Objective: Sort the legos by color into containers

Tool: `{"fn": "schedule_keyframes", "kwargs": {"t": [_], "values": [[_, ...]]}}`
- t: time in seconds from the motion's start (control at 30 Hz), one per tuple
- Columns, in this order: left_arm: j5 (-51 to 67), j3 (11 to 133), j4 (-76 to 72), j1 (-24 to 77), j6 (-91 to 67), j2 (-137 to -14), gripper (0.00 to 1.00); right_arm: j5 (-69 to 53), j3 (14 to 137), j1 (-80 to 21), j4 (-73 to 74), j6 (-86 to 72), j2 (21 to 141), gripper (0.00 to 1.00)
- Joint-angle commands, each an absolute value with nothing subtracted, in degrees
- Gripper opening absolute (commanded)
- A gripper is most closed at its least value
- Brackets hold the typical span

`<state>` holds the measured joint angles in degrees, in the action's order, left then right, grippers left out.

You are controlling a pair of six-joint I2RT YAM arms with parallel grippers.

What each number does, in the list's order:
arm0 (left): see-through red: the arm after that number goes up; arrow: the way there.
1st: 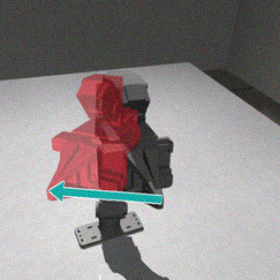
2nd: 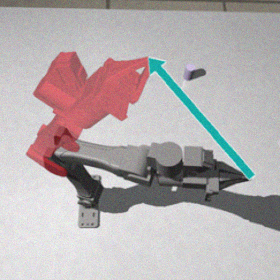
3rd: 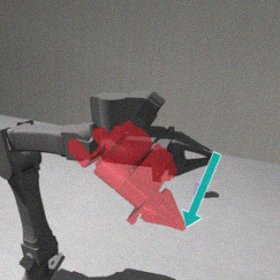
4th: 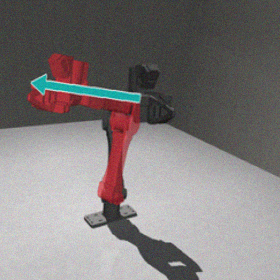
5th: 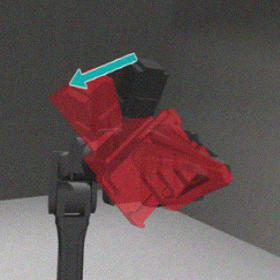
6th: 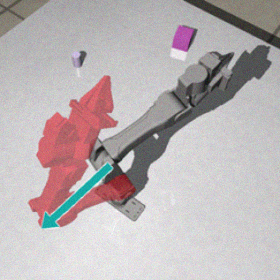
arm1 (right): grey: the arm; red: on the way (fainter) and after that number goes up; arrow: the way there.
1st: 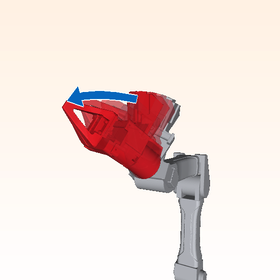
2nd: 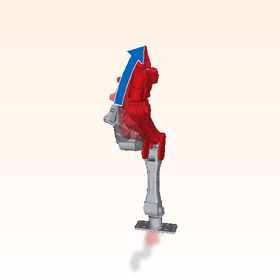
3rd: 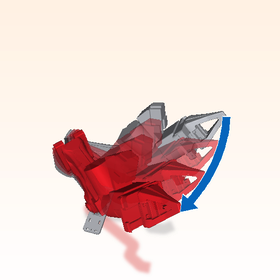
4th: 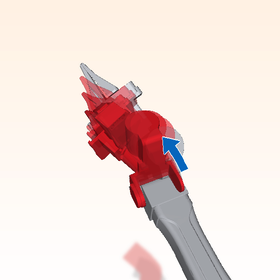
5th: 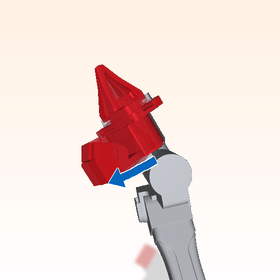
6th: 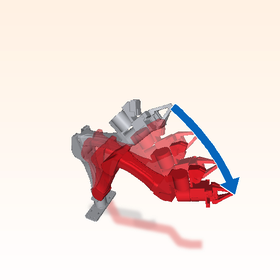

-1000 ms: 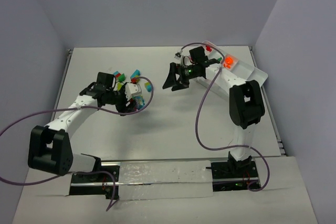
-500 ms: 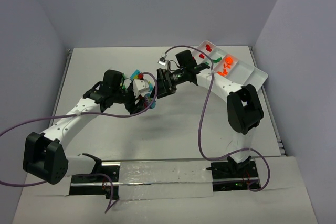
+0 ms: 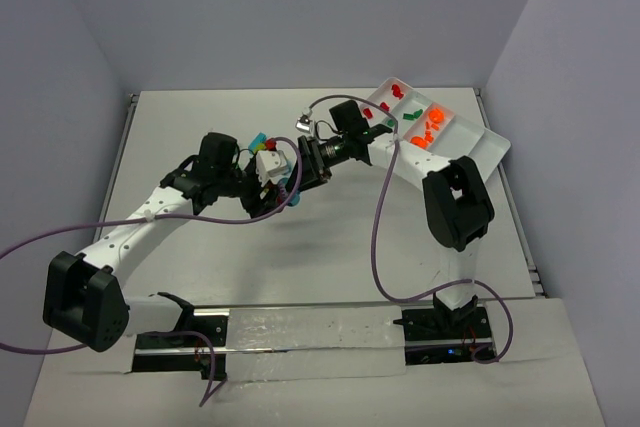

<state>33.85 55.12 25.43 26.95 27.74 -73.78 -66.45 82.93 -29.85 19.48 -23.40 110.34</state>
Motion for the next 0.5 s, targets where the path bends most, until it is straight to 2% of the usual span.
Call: {"fn": "schedule_keyframes", "kwargs": {"t": [0.0,0.07,0.13,0.2,0.47], "values": [[33.3,57.3,22.2,27.4,27.1,-72.8,0.07,-70.4,82.3,-30.3,14.9,-26.6,110.9,0.5],[32.9,57.2,22.1,27.4,27.2,-72.9,0.07,-70.8,82.4,-30.3,14.7,-26.7,110.8,0.4],[32.3,56.7,21.7,27.5,27.4,-72.9,0.06,-71.7,82.4,-30.3,14.6,-26.6,110.4,0.18],[31.7,56.2,21.5,27.6,27.6,-72.9,0.06,-72.1,82.3,-30.3,14.8,-26.6,109.8,0.0],[29.5,52.7,19.9,27.5,28.8,-72.7,0.04,-72.8,79.8,-22.5,13.8,-27.8,105.9,0.0]]}}
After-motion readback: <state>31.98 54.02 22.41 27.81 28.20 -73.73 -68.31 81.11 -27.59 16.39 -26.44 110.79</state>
